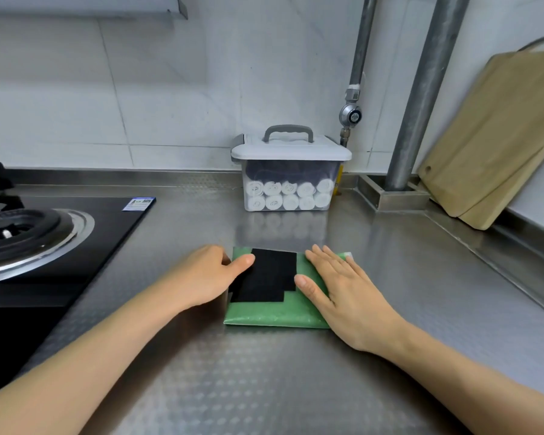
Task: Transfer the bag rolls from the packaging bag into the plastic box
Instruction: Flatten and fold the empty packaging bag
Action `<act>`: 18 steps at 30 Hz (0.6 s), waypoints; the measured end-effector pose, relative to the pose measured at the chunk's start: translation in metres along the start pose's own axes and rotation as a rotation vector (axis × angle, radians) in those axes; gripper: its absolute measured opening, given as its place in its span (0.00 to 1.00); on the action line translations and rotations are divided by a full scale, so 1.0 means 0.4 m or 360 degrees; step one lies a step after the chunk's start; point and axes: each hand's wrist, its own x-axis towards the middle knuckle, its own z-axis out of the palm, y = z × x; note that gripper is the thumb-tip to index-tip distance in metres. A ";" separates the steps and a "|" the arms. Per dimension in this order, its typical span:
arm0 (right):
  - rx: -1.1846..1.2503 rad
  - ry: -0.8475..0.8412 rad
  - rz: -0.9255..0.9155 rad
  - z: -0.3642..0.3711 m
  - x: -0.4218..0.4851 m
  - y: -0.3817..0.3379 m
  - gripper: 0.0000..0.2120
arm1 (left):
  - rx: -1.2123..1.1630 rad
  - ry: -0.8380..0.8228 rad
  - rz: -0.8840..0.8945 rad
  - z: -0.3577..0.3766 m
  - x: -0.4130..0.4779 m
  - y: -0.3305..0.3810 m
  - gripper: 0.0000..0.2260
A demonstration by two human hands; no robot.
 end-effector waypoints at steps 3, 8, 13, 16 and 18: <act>0.0014 0.0016 0.0006 0.000 0.000 0.001 0.45 | -0.0237 -0.0097 -0.0003 -0.001 0.001 -0.006 0.20; 0.0238 0.0150 -0.0002 -0.006 0.000 0.003 0.38 | -0.1289 -0.0220 -0.0086 -0.005 0.001 0.007 0.08; 0.0438 0.0548 0.0144 -0.017 0.008 0.017 0.27 | -0.1995 -0.0312 -0.0235 0.005 0.010 0.010 0.03; 0.0767 0.0671 0.0415 -0.035 0.015 0.032 0.33 | -0.2058 -0.0209 -0.0210 0.003 0.020 0.005 0.03; 0.1192 0.0550 0.0634 -0.049 0.025 0.045 0.41 | -0.2120 -0.0160 -0.0202 -0.002 0.023 0.002 0.03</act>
